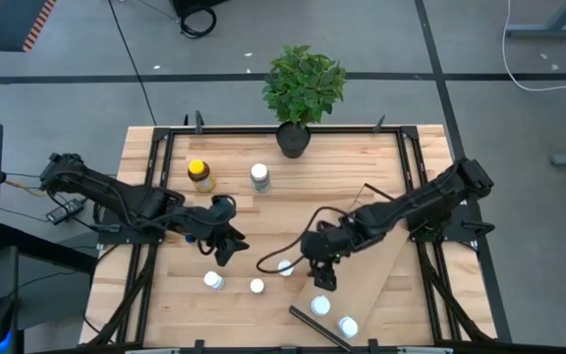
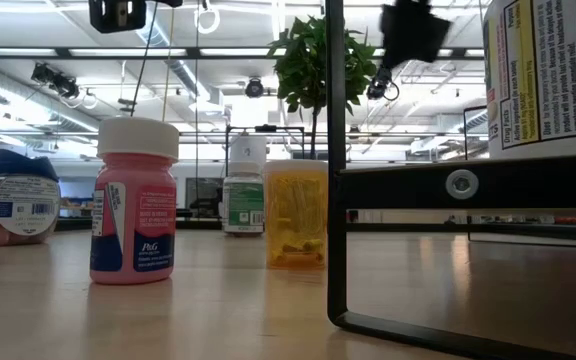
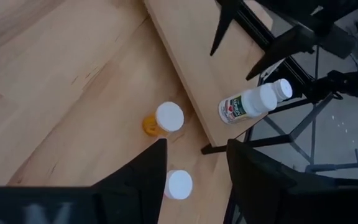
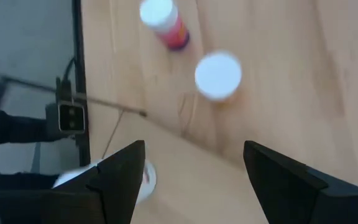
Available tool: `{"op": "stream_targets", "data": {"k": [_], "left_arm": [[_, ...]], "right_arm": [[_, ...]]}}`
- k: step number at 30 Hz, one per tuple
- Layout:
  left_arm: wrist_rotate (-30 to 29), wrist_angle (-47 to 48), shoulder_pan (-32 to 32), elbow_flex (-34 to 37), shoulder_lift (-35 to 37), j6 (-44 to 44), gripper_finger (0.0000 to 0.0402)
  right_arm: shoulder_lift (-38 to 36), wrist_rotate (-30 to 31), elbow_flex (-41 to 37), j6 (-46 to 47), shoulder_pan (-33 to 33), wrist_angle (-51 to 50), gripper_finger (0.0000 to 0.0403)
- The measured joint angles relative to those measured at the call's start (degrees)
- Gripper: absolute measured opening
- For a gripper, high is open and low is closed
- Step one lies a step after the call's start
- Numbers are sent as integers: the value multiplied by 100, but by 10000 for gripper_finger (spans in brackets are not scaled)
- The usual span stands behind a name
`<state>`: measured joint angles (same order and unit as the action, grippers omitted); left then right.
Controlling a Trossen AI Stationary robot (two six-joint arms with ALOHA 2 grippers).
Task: Pick and place medicine bottles onto shelf by color
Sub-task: Put the orange medicine bottle on the shelf
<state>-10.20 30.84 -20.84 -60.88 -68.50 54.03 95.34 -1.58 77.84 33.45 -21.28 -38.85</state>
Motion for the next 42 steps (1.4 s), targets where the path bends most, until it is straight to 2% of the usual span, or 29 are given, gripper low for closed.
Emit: {"op": "stream_targets", "data": {"k": [10,21,31,36,42], "left_arm": [[-120,101,24,-7,602,-74,172],[-353,97,42,-2,1008,-76,172],[-372,80,42,-2,1010,115,172],[-642,149,42,-2,1010,122,173],[-672,207,39,-2,1005,87,174]], "right_arm": [[182,-270,-18,-957,450,78,280],[929,-733,3,-1968,602,625,280],[1094,-404,8,-2651,577,1121,280],[1280,-450,5,-2795,570,1441,281],[1441,-499,-4,-2871,568,1592,281]]}}
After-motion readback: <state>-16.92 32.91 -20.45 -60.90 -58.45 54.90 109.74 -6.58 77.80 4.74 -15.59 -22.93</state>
